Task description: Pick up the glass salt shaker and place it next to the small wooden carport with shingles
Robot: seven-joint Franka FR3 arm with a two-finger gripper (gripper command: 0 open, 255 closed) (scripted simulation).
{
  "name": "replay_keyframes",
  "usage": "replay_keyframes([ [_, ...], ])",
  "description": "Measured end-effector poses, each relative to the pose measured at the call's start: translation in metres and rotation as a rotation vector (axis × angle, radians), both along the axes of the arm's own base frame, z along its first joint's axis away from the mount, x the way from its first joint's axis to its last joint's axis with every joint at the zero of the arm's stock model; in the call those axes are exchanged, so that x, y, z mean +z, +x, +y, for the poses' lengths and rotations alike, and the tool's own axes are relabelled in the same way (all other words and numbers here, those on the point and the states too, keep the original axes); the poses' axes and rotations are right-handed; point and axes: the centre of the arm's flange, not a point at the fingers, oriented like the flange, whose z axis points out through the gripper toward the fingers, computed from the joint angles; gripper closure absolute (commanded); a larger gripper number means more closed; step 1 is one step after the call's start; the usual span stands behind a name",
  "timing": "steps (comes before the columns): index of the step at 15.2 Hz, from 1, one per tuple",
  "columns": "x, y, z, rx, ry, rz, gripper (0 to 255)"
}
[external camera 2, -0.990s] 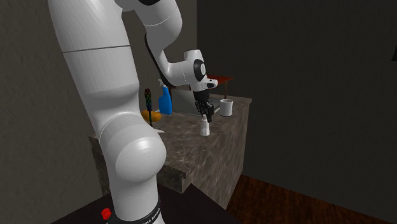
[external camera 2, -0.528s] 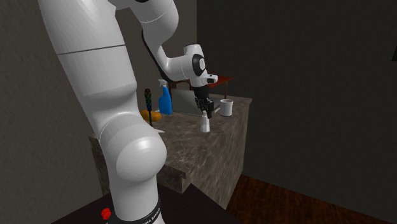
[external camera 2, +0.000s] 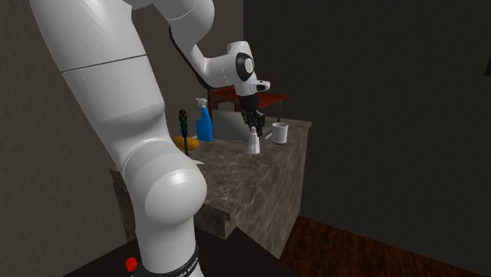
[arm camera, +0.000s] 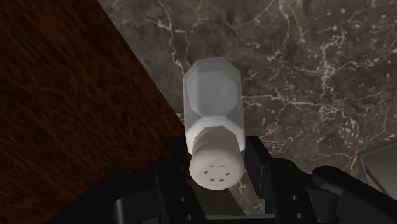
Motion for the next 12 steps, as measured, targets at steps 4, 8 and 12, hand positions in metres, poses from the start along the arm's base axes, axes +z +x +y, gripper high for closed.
replay_keyframes([
  [4,0.02,-0.001,-0.001,0.0,0.0,0.0,255],
  [8,0.041,-0.001,-0.001,0.0,0.0,0.0,255],
  [12,0.061,-0.001,0.0,0.0,0.0,0.0,255],
])
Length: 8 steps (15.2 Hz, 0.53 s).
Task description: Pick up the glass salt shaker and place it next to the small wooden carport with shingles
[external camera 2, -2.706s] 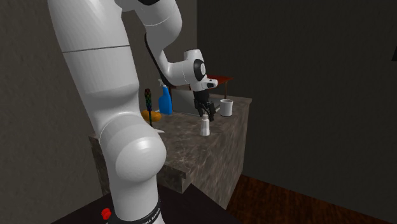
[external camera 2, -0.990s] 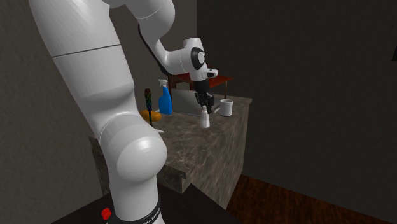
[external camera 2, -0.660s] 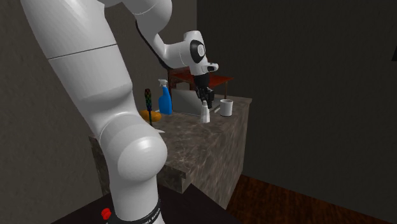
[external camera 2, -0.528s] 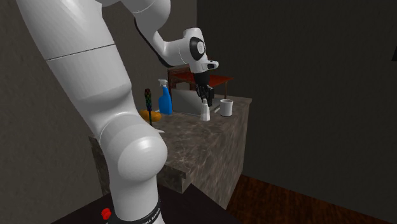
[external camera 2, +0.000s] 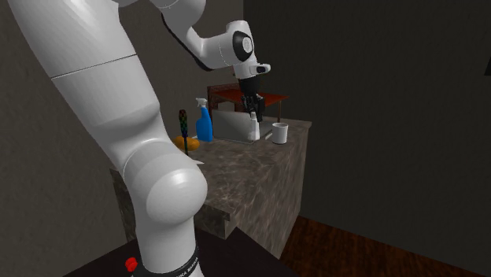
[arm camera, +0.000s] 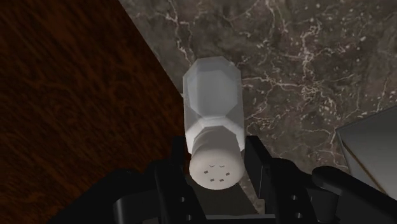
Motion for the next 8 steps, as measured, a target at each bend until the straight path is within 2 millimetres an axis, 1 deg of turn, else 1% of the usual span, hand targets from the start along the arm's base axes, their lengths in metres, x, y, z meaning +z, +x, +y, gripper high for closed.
replay_keyframes([
  [8,0.042,0.001,0.0,0.0,0.0,0.0,255],
])
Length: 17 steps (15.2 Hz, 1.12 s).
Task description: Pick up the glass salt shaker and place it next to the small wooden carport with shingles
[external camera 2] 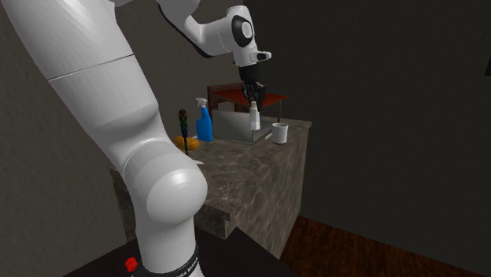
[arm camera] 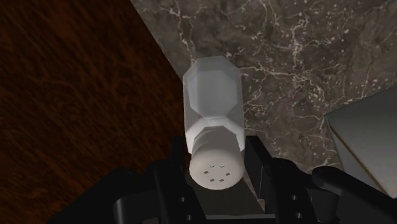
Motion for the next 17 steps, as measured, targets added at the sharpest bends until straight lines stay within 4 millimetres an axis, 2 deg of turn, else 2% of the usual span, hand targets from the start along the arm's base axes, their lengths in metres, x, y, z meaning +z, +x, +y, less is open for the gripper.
replay_keyframes([
  [17,0.091,-0.001,-0.001,0.0,0.0,0.0,255],
])
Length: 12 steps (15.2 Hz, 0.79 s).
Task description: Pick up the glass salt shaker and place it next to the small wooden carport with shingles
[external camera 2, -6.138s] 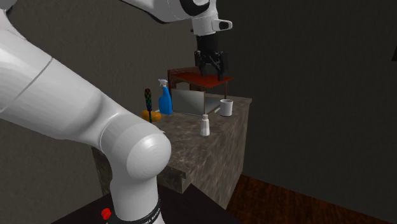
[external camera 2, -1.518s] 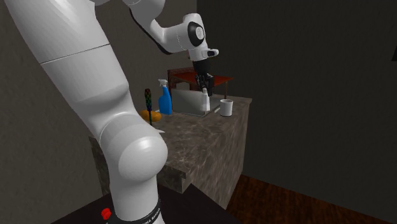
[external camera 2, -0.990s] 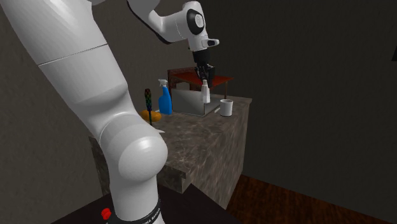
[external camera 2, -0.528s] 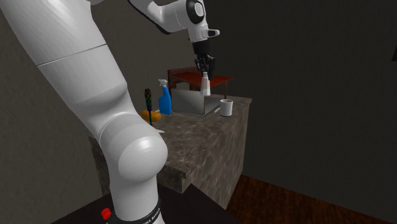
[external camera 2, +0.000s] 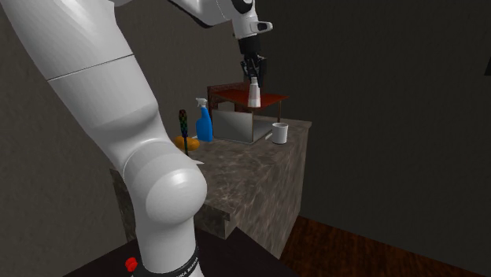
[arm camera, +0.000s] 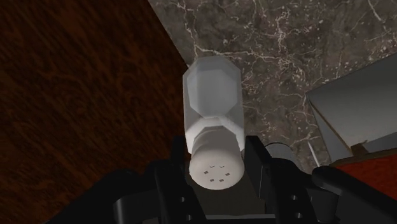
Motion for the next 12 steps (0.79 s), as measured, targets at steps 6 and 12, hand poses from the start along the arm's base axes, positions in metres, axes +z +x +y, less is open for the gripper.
replay_keyframes([
  [6,0.031,0.001,0.001,0.0,0.0,0.0,255],
  [12,0.063,0.0,0.0,0.0,0.0,0.0,255],
])
